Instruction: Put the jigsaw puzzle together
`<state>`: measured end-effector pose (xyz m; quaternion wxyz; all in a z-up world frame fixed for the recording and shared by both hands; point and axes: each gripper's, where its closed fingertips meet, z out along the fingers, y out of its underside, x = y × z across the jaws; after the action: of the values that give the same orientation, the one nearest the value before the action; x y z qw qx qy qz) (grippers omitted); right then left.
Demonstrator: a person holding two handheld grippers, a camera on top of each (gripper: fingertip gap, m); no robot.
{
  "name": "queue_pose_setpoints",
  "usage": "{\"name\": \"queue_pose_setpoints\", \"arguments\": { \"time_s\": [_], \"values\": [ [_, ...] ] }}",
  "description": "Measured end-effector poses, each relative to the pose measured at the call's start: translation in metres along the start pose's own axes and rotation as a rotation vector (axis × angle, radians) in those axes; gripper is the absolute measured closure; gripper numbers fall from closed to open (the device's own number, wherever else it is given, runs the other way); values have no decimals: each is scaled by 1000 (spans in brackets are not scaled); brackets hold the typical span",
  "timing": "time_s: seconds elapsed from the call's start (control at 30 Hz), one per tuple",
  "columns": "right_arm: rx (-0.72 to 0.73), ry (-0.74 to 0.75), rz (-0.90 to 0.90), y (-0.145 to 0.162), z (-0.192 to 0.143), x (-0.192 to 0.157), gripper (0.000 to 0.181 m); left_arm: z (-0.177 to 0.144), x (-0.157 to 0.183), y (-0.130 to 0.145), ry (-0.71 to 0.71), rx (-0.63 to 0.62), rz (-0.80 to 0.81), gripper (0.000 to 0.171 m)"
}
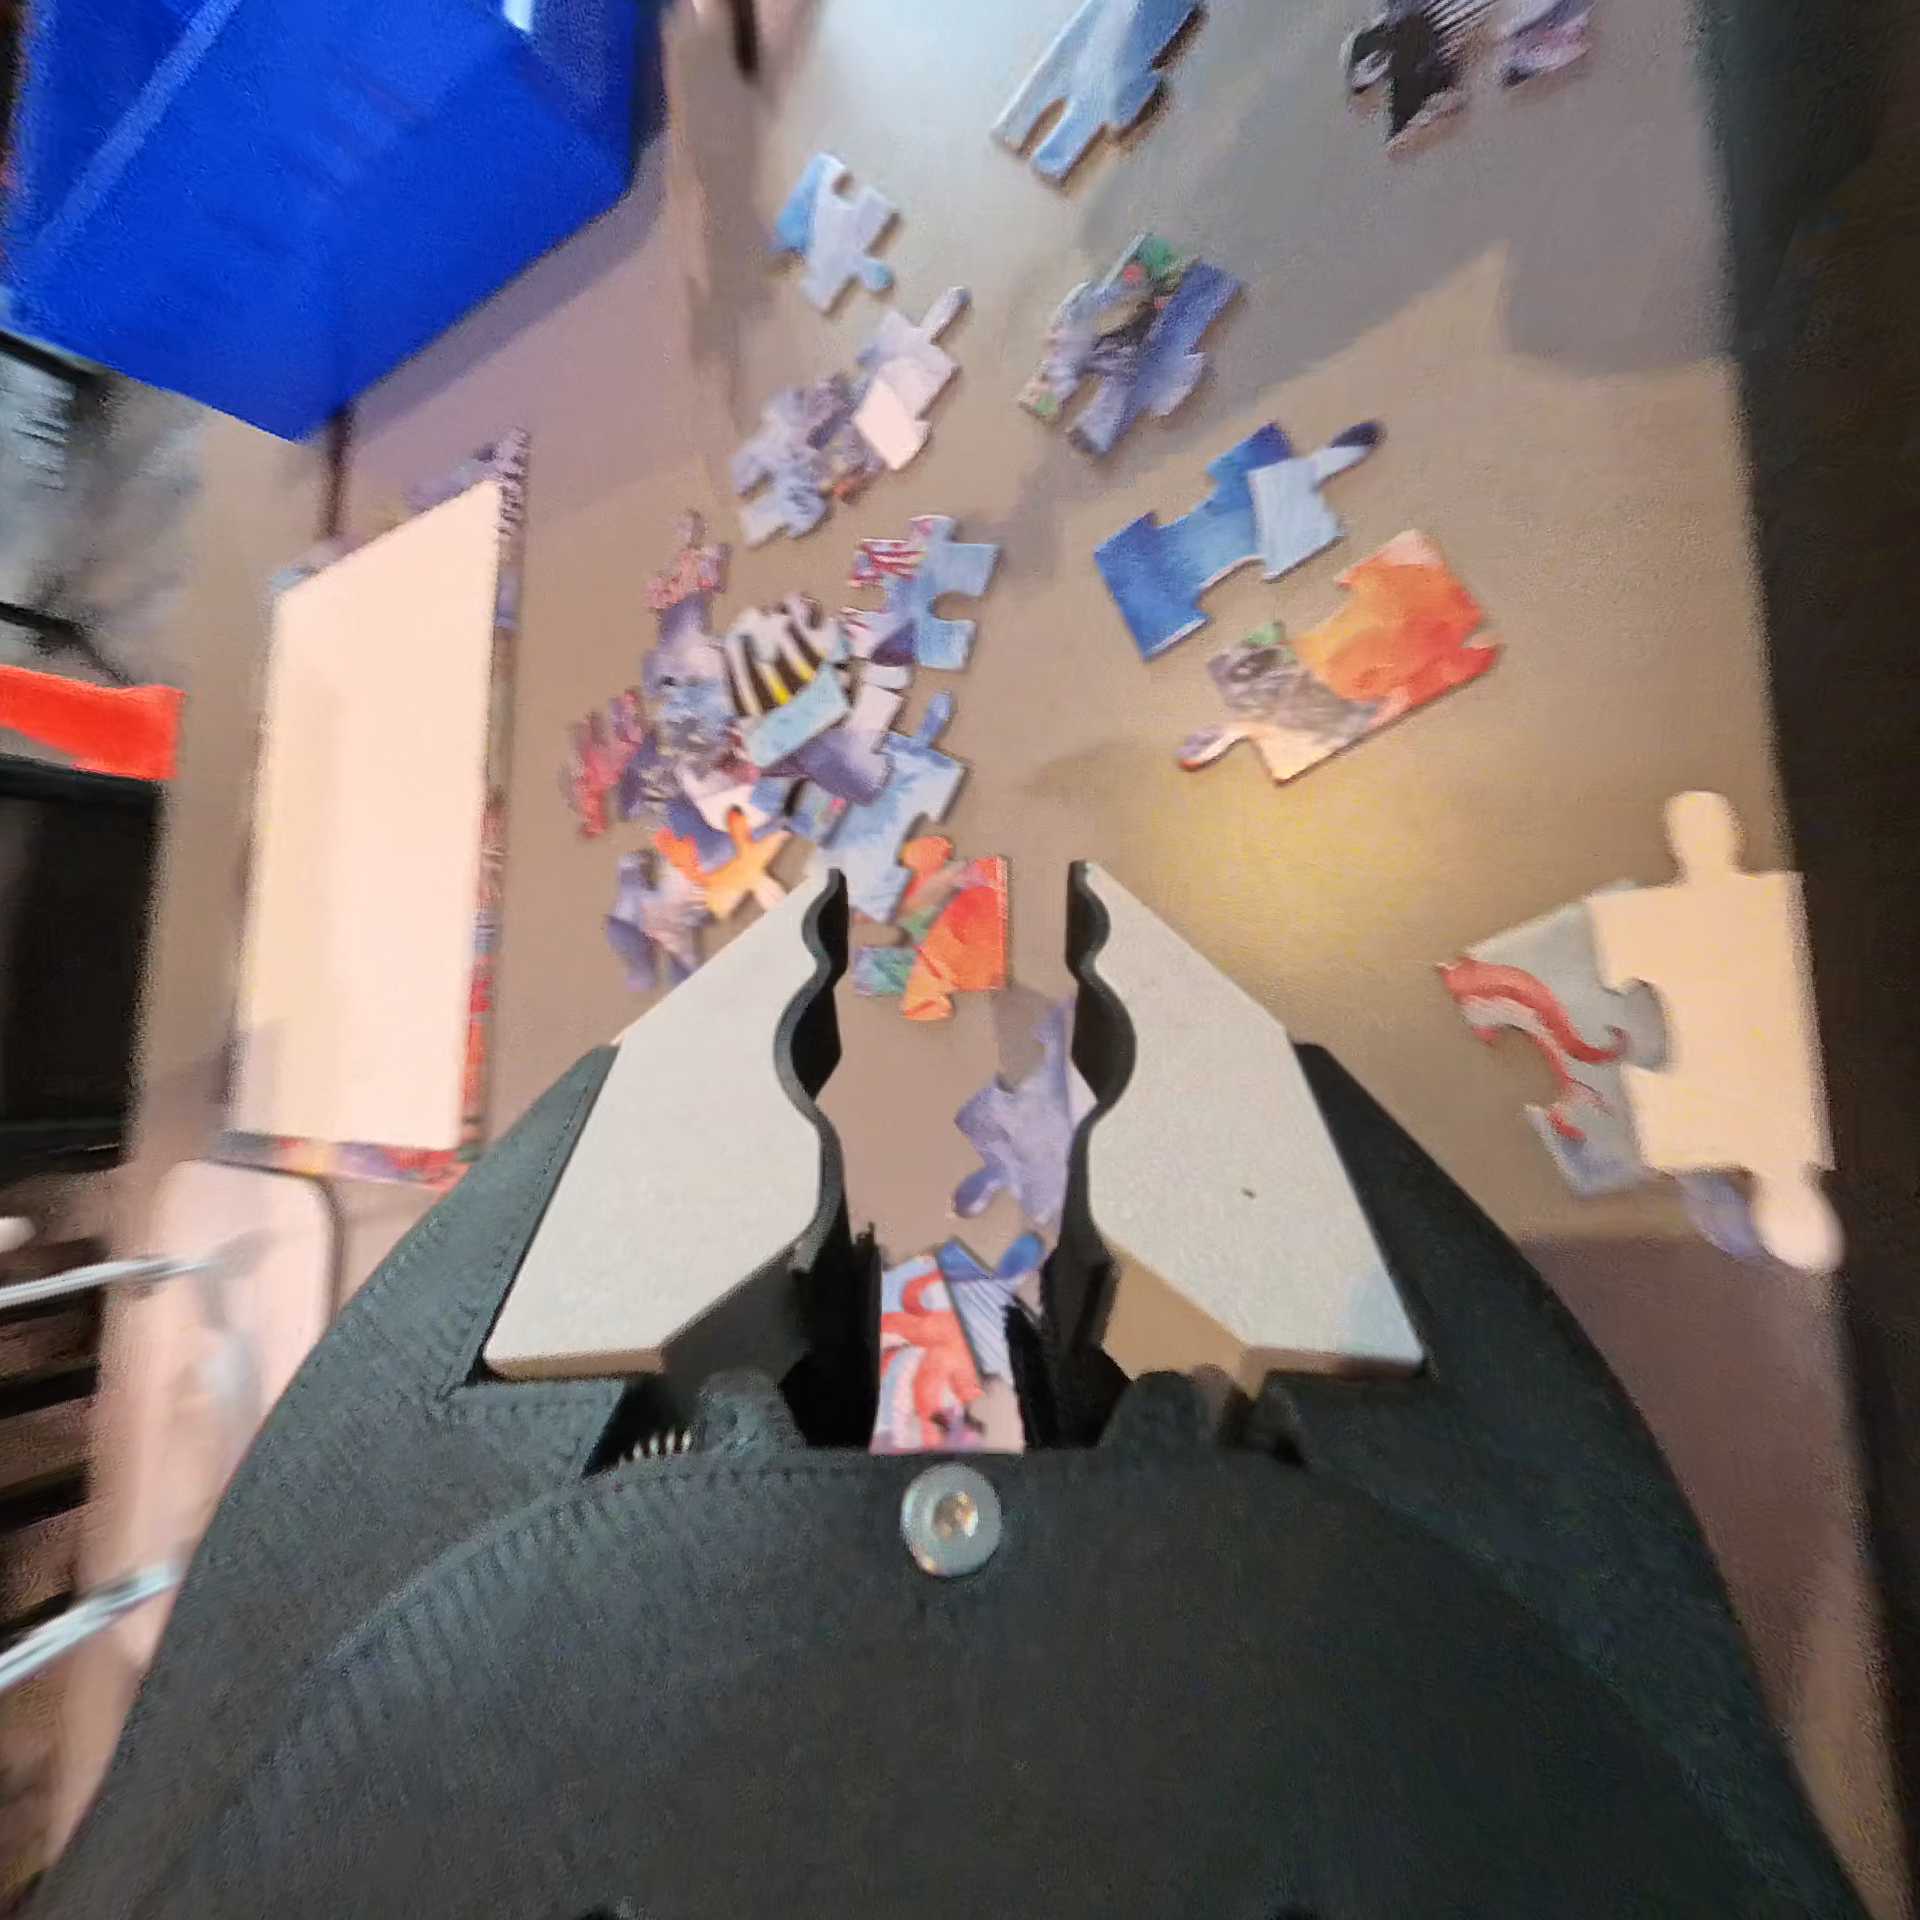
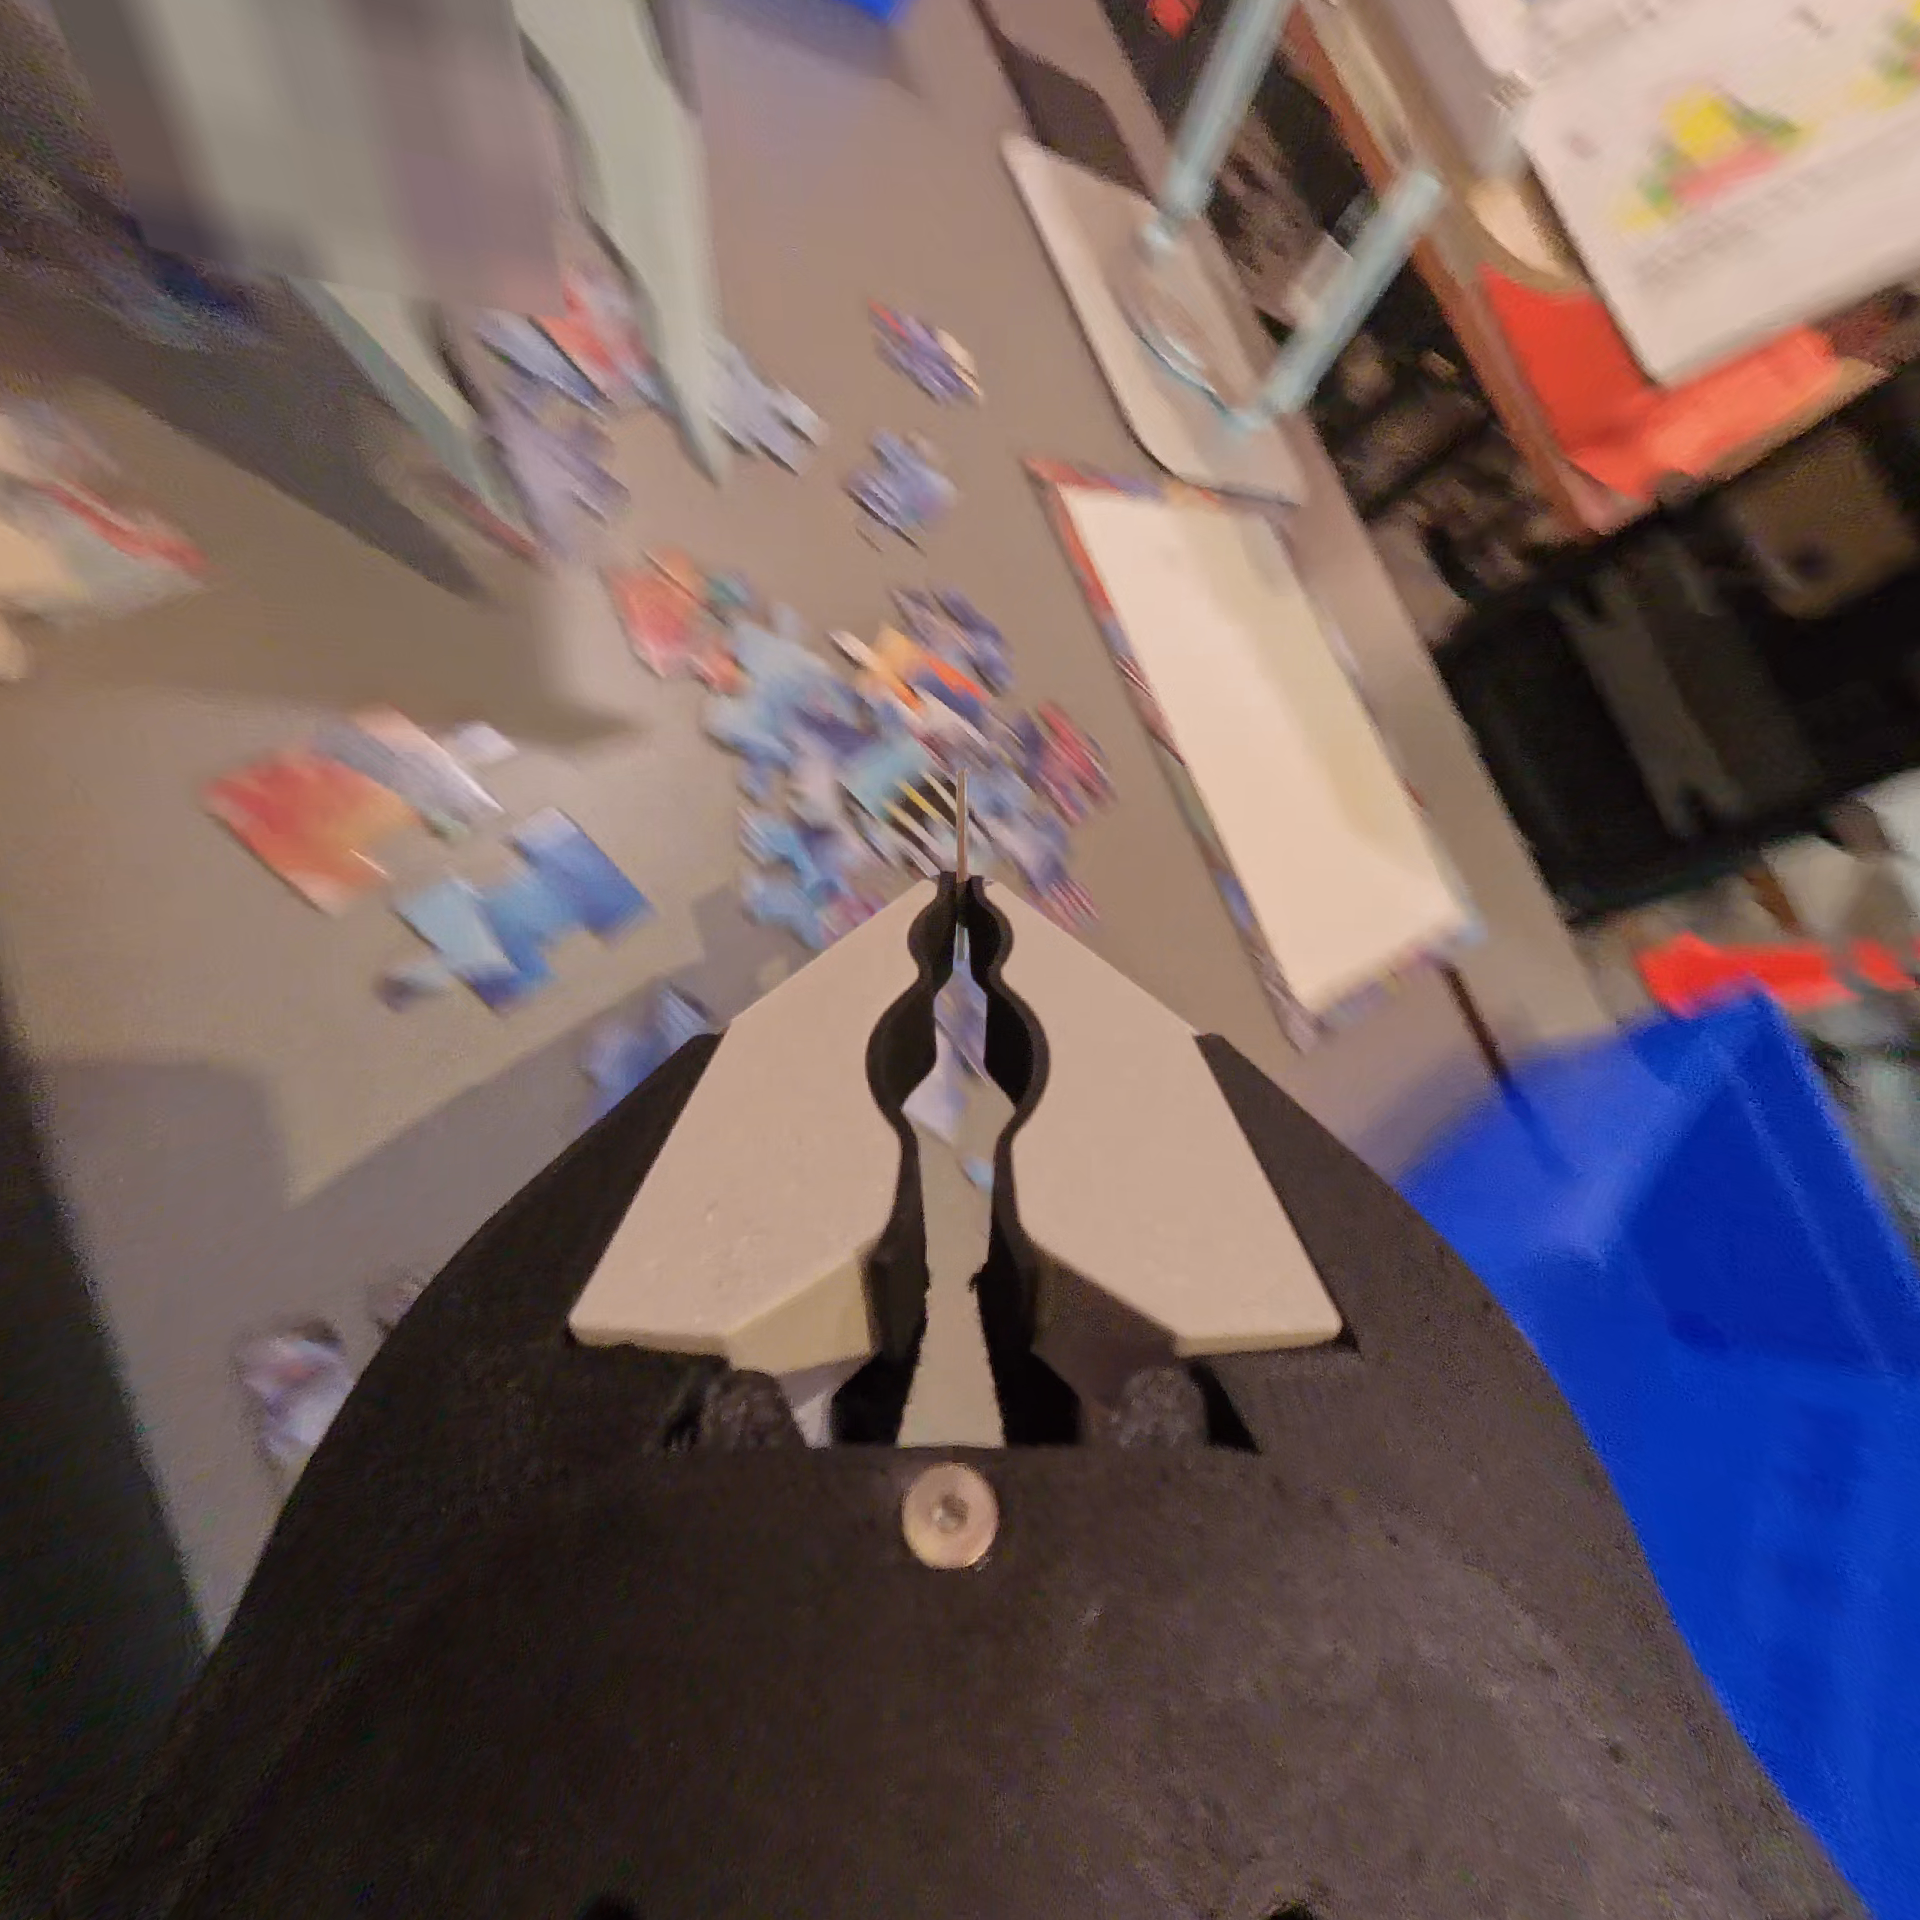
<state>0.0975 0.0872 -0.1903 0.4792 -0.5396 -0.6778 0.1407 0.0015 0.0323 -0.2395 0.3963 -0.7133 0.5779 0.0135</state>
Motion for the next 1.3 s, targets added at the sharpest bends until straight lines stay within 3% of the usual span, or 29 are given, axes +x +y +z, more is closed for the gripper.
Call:
{"name": "queue_pose_setpoints", "arguments": {
  "time_s": [0.13,0.23,0.33,0.53,0.77,0.97,1.1,1.2,1.3],
  "values": [
    [-209,264,-78,69,-40,50,181,-12,15,9,157,0,-76,123],
    [-309,182,-127,105,-46,32,156,-20,23,13,228,3,-104,119],
    [-342,121,-114,118,-54,17,151,-31,39,18,344,-8,-131,114],
    [-263,108,-37,85,-63,6,157,-42,70,21,480,-13,-120,112],
    [-138,-54,-56,25,-29,-49,156,-36,105,18,554,-14,-30,117],
    [-12,-229,-25,-22,-2,-94,155,-28,114,18,591,-40,-85,130],
    [16,-300,-12,-36,12,-109,156,-20,99,19,512,-40,-108,149],
    [7,-362,19,-40,20,-117,155,-16,88,24,482,-44,-158,149],
    [5,-452,96,-46,28,-129,152,-5,55,41,294,-124,-156,165]
  ]
}}
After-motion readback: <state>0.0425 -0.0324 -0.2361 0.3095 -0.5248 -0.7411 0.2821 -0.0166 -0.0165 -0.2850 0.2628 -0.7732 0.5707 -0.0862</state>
